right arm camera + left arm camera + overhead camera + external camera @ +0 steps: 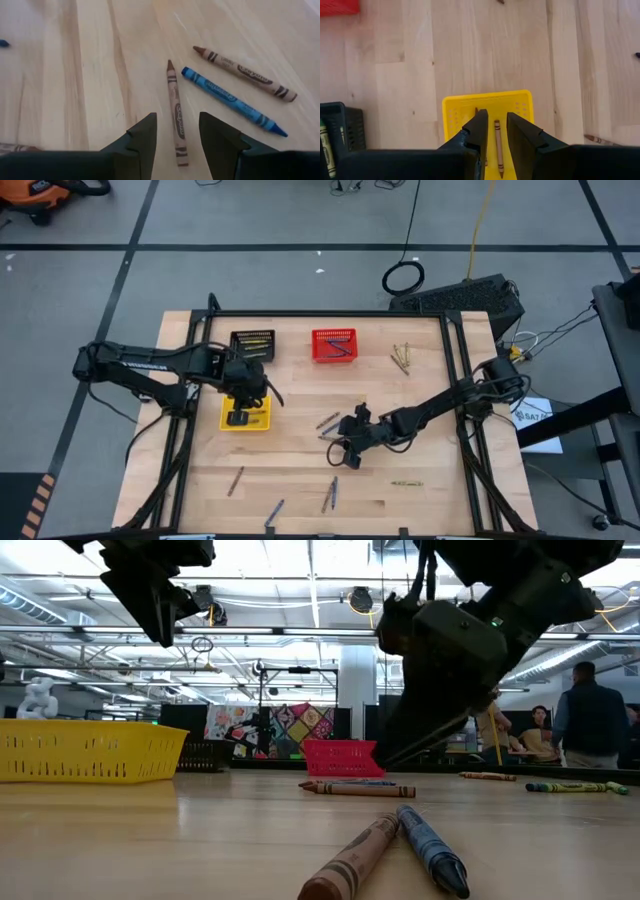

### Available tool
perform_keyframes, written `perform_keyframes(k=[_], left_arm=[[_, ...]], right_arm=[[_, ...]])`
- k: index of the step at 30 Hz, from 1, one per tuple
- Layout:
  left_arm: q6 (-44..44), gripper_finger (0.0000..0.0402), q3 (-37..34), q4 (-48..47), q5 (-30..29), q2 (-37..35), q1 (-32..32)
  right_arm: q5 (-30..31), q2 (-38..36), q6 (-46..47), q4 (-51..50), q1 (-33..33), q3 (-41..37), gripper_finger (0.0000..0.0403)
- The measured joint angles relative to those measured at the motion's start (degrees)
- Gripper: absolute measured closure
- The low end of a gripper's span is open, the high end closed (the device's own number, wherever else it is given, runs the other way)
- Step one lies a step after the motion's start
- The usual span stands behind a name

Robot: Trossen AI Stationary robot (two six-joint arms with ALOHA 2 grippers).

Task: Sort crayons
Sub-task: Put the brown crayon into the yellow basket

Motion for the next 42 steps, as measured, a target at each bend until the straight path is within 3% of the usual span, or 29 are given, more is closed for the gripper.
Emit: perform_keyframes(k=[13,21,35,42], left_arm=[[0.1,0.0333,0.0,0.1,-0.3,0.0,0.0],[0.1,0.0333,0.0,0.1,-0.3,0.0,0.0],[0.6,0.0333,0.0,0.2,-0.3,0.0,0.0],[0.6,0.0333,0.0,0.2,-0.3,0.0,0.0]], right_arm=[[-1.2,2.0,-0.1,-2.6,0.3,0.0,0.0269],[-1.2,2.5,-0.4,-4.9,-0.2,0.0,0.0289],[-1.1,2.8,-2.9,-7.1,-0.6,0.1,0.0364],[-5.1,2.8,-6.4,-9.2,-1.0,0.1,0.0398]])
